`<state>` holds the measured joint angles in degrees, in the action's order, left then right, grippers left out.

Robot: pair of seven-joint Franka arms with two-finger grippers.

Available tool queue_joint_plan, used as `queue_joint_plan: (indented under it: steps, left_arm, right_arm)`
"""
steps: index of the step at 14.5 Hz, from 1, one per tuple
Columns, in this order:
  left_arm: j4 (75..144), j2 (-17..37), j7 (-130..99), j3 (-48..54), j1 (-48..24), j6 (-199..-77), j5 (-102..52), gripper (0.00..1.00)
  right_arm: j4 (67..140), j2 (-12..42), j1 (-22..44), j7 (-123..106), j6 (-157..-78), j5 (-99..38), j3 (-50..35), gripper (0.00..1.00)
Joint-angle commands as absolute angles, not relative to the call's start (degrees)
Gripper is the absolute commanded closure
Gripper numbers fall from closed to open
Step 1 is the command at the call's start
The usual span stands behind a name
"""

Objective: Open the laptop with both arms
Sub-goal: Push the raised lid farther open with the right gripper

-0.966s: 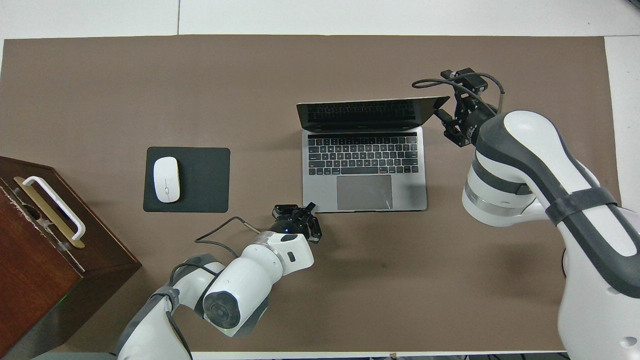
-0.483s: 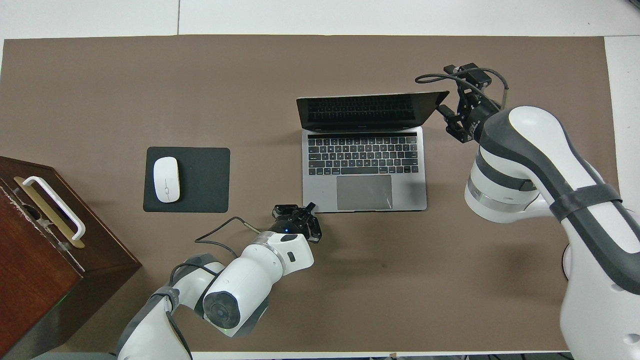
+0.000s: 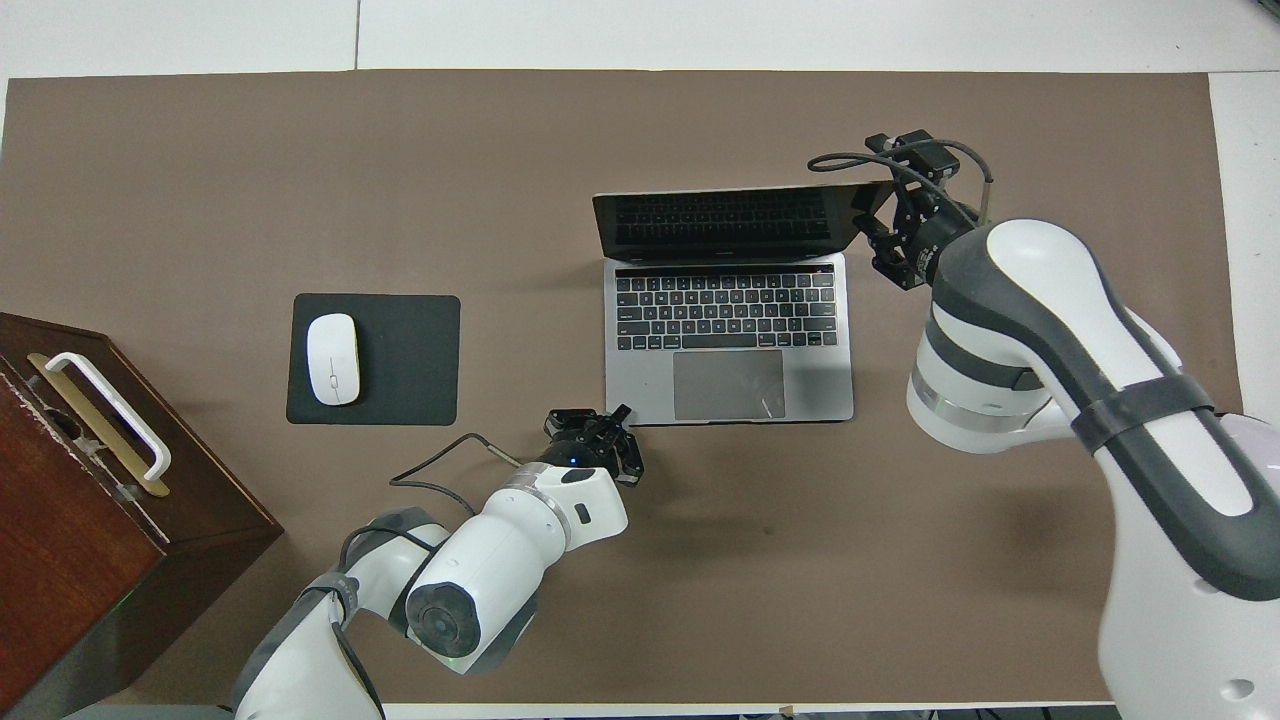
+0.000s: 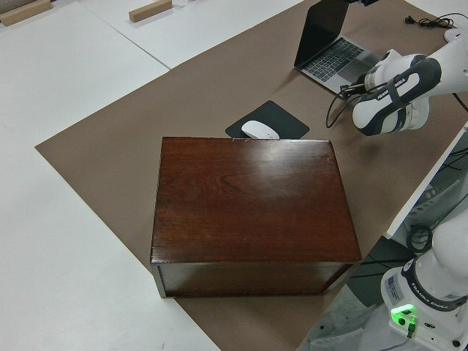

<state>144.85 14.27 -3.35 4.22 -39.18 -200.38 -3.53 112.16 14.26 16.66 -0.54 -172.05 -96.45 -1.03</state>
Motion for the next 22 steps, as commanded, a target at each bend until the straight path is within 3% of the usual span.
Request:
queue_joint_plan:
  steps: [1,14,19,22]
  left_arm:
    - [143.6,17.7,-2.3,3.1,-39.9,-200.7,-4.0,1.00]
    - [143.6,17.7,-2.3,3.1,-39.6,-200.8,-4.0,1.00]
    - [143.6,17.7,-2.2,3.1,-39.5,-200.8,-4.0,1.00]
    - [143.6,17.7,-2.2,3.1,-39.5,-200.7,-4.0,1.00]
  right_arm:
    - [112.3,14.0,20.1,2.3,-176.0,-97.0,-1.6,0.00]
    - [112.7,12.5,23.3,4.1,-179.9,-97.1,-1.6,0.00]
    - [118.6,6.3,23.8,5.7,-180.8,-98.0,-1.6,0.00]
    - [121.7,1.9,28.2,5.5,-186.7,-104.0,-1.6,0.00]
